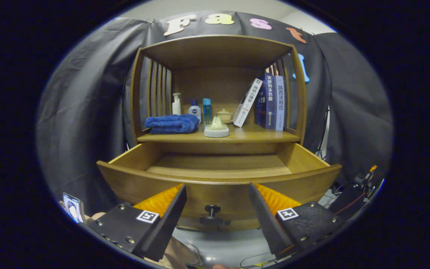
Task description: Pull open the drawer, take out the items inside it, and place them on the countertop above the cabinet.
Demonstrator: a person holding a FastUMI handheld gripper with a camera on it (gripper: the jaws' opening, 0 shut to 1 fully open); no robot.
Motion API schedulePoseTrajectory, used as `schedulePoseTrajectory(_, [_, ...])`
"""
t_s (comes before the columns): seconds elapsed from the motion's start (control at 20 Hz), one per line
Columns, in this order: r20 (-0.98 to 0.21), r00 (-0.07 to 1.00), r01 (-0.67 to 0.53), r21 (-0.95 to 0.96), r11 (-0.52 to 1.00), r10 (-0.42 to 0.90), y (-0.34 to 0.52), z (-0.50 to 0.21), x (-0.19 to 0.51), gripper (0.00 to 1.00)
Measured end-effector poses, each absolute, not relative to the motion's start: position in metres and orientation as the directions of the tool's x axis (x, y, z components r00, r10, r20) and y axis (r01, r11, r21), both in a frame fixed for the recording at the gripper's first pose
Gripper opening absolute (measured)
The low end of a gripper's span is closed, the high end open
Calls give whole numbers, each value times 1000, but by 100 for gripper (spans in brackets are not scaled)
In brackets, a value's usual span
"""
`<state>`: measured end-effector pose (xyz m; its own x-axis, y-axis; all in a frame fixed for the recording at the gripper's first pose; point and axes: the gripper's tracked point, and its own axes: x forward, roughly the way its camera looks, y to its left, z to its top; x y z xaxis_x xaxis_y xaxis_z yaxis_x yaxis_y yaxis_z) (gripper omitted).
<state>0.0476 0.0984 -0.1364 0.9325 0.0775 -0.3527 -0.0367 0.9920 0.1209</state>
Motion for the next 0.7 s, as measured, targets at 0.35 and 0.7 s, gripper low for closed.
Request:
schedulePoseTrajectory(0.35, [-347, 937, 11, 107, 994, 27, 98, -146, 58, 99])
schedulePoseTrajectory(0.7, [-340, 940, 15, 74, 997, 11, 99, -148, 58, 98])
